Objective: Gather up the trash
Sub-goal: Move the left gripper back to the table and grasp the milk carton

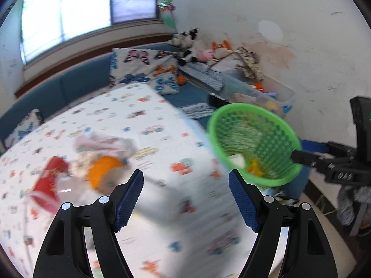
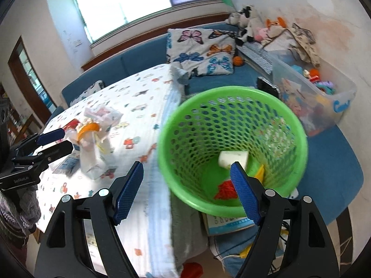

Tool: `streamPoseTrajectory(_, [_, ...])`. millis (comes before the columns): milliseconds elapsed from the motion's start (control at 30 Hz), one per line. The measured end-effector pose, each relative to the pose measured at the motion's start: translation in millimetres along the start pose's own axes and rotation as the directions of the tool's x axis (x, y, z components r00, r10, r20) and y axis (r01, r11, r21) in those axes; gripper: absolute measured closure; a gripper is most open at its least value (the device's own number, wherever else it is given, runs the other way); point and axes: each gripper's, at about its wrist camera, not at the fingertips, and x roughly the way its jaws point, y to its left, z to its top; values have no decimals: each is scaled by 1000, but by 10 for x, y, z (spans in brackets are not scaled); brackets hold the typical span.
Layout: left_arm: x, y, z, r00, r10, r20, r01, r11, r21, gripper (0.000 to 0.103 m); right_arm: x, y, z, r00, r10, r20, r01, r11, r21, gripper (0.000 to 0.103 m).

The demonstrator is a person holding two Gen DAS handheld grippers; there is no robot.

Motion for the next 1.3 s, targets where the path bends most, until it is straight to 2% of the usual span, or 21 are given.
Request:
streamPoseTrajectory(300, [-130, 698, -305, 989, 146, -32, -147, 988, -54, 30, 174, 397, 70, 998, 58, -29, -60, 996, -72, 25])
streamPoseTrajectory(567, [-15, 947, -541, 972, 213, -102, -214, 977, 0, 29, 374, 721, 130, 993, 96, -71, -105, 985, -135, 23])
streamPoseTrajectory(800, [145, 966, -583, 961, 246, -124, -239, 968, 75, 29, 507, 951, 153, 988, 115, -100, -132, 973, -188, 22])
streamPoseTrajectory(1000, [260, 966, -536, 962, 238, -133, -221, 967, 128, 29, 583, 1057, 161, 986, 118, -120, -142, 967, -212, 22])
streamPoseTrajectory(1267, [395, 1000, -538, 959, 232, -164, -209, 967, 147, 29, 684, 1151, 143, 982, 115, -148, -148, 959, -240, 22])
streamPoseTrajectory(1300, [403, 1011, -546, 959, 230, -167, -207, 968, 142, 33, 701, 1160, 143, 982, 115, -152, -150, 959, -242, 22])
